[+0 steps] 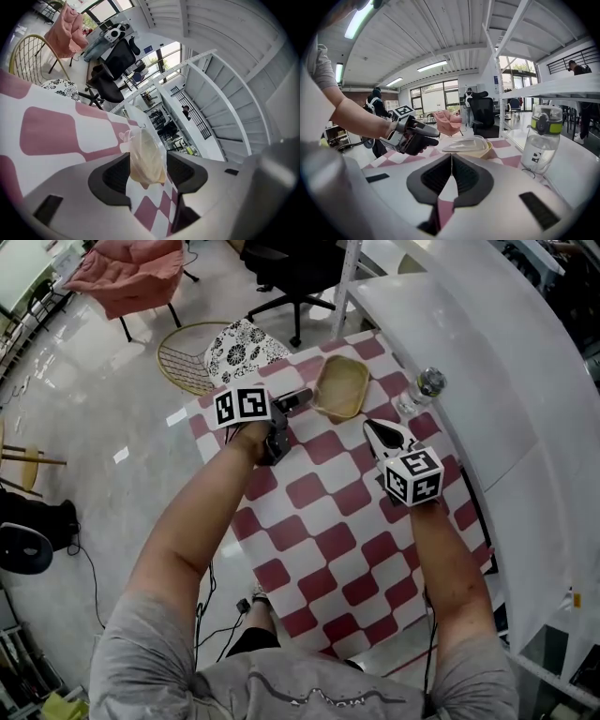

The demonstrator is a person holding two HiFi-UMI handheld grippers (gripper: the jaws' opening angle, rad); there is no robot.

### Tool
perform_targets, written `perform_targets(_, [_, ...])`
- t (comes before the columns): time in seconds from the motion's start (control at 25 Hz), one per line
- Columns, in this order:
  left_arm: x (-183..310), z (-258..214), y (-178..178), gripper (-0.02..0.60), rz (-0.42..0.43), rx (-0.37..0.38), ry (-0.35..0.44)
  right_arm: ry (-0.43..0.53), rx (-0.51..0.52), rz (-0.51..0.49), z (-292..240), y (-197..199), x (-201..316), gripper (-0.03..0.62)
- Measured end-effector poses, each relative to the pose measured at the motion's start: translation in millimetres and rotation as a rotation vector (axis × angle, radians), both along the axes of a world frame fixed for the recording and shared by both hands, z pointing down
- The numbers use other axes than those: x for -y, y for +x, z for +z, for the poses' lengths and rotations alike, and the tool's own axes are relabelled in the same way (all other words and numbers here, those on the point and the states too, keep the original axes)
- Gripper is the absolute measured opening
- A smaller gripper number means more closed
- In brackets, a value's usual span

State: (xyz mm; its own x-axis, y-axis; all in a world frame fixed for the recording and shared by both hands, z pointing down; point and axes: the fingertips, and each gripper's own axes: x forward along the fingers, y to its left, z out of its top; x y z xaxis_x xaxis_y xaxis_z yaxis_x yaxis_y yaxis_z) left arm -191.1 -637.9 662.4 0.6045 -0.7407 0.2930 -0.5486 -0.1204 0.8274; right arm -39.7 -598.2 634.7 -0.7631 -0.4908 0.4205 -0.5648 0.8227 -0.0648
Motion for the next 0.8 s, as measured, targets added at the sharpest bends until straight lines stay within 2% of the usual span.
perform_targets(0.28, [26,11,-1,0.236,-0.032,0.012,-0.026,0.002,0.005,-0.024,5,-6,6,0.026])
perform_targets(0.6, [32,29,0,0.236,-0.055,0.002,-0.079,-0.012,0.001,-0.026,17,-1,4,0.026])
perform_targets(0.8, [41,28,-4,0.228,-0.09,-0.017,-0.075,-0.018,-0.015,-0.029,25,3,2,0.026])
